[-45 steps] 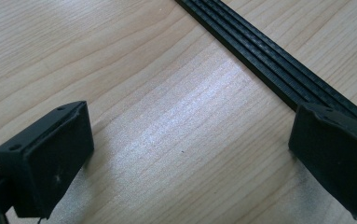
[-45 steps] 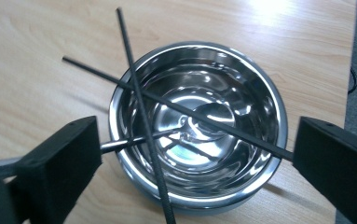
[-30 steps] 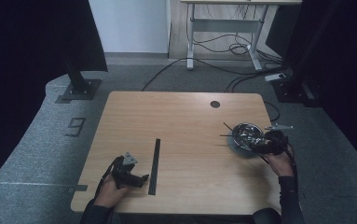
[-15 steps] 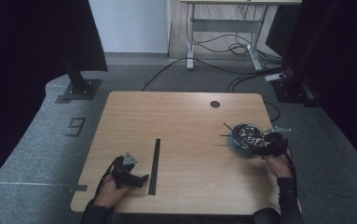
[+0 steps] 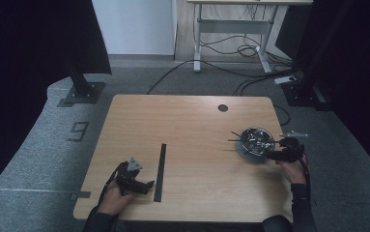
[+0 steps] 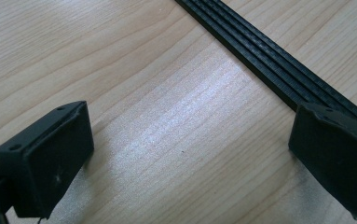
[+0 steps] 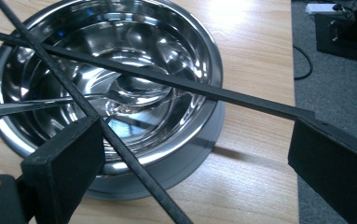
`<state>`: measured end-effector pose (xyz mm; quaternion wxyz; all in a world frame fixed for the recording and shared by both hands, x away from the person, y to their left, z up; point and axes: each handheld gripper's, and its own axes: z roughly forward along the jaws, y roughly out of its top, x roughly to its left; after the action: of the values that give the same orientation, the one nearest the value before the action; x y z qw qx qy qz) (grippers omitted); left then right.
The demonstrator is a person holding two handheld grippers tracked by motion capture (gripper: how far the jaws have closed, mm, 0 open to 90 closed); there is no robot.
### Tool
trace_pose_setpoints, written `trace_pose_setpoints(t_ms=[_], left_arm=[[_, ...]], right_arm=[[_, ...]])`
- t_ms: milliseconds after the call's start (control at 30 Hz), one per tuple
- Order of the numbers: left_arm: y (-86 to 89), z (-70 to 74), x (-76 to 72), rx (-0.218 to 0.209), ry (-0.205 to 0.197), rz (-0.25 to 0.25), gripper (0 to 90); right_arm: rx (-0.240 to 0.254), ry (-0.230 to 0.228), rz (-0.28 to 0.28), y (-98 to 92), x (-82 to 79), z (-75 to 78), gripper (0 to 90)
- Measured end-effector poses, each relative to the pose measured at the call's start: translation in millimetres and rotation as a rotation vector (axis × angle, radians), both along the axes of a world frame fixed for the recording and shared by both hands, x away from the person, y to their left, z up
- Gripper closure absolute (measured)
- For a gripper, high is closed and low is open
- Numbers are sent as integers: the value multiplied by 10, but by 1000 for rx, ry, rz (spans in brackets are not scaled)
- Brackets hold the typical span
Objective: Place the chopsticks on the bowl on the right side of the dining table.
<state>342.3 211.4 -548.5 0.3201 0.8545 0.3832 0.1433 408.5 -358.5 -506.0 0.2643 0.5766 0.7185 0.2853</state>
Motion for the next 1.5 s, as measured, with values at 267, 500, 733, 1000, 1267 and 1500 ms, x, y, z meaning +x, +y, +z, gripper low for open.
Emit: trace_pose_setpoints(t_ms=[267,500,733,1000,1267,1500], left_arm=[[0,0,0,0,0,0,0],[0,0,0,0,0,0,0],[0,0,1,0,0,0,0],[0,0,1,0,0,0,0],[0,0,0,0,0,0,0],[0,0,0,0,0,0,0]], right_arm=[[-4,-13,-36,-73,12,-11,41],[-21,-26,-50,-101,40,-21,47],[-18,-39,-64,-155,79,-36,59],[-36,-47,-63,-157,112,-30,74],[23,-69,-34,-124,12,52,120],[58,-65,86,73,-43,95,510]])
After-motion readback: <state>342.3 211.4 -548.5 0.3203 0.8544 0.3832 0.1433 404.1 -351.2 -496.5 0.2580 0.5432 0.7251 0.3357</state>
